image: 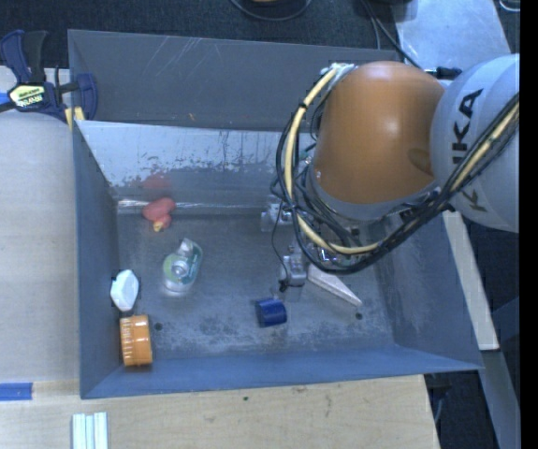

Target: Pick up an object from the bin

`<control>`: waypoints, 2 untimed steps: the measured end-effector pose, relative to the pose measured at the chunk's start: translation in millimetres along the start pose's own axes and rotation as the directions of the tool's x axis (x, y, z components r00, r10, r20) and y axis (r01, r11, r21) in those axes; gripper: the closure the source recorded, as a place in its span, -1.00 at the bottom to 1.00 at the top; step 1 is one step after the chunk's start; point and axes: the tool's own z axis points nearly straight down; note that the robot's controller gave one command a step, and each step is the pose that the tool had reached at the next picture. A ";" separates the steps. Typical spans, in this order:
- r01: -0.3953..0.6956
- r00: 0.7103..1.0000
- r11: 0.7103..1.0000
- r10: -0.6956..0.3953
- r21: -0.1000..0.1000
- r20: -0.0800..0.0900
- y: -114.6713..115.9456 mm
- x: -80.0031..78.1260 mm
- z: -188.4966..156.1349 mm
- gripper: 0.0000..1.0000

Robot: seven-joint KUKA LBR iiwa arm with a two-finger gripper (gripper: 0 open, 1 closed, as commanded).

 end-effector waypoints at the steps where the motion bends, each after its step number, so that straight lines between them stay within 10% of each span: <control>1: -0.002 1.000 1.000 0.002 -0.002 0.009 -0.4 -1.4 -4.8 -1.00; 2: -0.013 1.000 1.000 0.013 0.002 0.000 -52.6 5.3 30.0 -1.00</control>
Offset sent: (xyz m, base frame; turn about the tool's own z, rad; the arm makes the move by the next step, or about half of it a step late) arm -0.0055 -0.0498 -0.0288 0.0084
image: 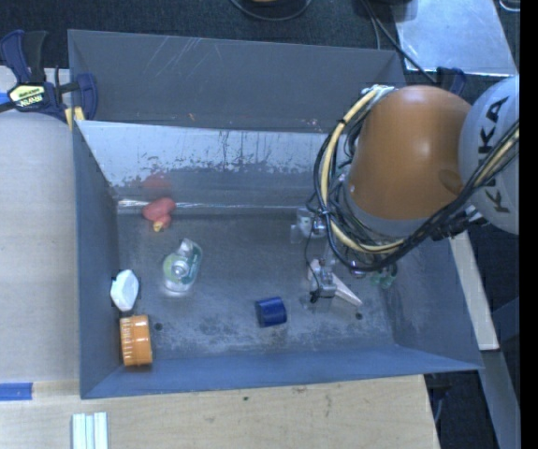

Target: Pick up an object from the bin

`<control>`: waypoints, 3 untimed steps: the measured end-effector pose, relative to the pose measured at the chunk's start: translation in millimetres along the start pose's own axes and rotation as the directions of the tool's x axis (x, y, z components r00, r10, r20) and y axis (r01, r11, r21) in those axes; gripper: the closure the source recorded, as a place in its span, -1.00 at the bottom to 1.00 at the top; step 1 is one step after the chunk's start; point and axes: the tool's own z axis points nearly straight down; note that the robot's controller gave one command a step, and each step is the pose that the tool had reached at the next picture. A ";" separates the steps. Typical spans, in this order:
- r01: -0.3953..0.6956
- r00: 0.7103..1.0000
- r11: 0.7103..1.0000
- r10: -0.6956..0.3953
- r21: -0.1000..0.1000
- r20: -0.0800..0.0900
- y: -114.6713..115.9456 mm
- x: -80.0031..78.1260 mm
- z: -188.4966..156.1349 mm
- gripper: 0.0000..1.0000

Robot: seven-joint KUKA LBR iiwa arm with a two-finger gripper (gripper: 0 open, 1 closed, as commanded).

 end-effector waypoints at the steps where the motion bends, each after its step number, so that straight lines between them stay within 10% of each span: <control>1: -0.067 0.998 0.998 0.067 -0.002 0.008 -52.3 7.1 34.9 -1.00; 2: 0.003 1.000 1.000 -0.003 -0.003 0.002 17.2 -32.7 85.6 -1.00; 3: 0.067 0.998 0.998 -0.067 0.001 0.014 -86.6 -39.3 81.8 -1.00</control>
Offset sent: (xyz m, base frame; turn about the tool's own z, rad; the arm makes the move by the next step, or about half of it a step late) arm 0.0323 0.0141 -0.0846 0.0012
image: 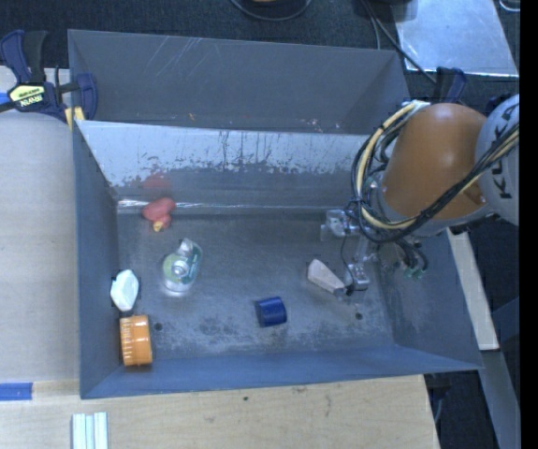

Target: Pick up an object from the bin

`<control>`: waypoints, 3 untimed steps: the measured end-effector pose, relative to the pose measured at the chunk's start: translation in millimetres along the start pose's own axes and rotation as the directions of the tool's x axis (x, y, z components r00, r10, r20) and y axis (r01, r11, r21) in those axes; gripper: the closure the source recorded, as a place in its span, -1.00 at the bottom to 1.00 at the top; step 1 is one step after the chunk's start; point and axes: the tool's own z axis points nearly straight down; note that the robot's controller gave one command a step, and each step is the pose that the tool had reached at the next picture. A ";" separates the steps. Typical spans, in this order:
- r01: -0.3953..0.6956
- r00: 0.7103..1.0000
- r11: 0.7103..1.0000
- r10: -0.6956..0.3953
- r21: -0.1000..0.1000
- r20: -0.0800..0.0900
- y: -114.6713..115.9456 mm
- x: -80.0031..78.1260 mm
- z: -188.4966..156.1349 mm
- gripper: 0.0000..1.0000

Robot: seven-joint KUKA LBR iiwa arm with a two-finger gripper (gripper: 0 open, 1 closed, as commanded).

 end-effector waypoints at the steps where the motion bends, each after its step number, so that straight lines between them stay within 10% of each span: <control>1: 0.352 0.936 0.936 -0.352 -0.006 -0.006 32.9 11.7 -13.3 -1.00; 2: 0.051 0.999 0.999 -0.051 0.000 0.002 -29.9 -5.5 44.1 1.00; 3: 0.050 0.999 0.999 -0.050 0.000 0.002 -29.9 -5.5 44.1 1.00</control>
Offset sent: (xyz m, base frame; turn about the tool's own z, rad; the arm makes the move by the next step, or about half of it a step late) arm 0.0069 -0.0291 -0.0441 -0.0532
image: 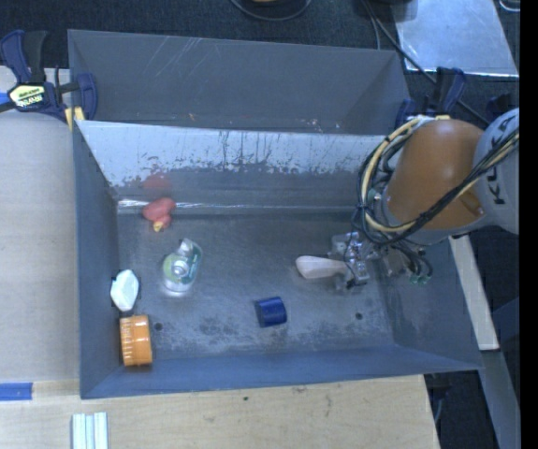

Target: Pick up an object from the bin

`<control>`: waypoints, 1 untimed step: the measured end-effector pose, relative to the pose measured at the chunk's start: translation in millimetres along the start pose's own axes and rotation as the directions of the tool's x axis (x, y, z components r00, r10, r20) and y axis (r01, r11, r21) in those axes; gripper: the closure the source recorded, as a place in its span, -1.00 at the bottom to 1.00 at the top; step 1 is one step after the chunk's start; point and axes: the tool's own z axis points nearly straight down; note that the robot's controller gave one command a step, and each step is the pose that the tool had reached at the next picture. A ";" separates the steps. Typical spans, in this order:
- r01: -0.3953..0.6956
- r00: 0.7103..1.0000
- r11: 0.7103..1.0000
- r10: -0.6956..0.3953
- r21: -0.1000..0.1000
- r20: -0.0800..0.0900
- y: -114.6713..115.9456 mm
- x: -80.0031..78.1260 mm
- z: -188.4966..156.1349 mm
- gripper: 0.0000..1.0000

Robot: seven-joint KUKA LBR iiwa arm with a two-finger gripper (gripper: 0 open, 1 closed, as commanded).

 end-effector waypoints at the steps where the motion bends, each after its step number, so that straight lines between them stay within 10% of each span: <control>1: 0.022 1.000 1.000 -0.022 0.003 0.010 -0.3 2.9 -103.4 1.00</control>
Offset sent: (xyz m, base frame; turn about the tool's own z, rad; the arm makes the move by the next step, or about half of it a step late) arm 0.0354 0.0152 -0.0139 0.0108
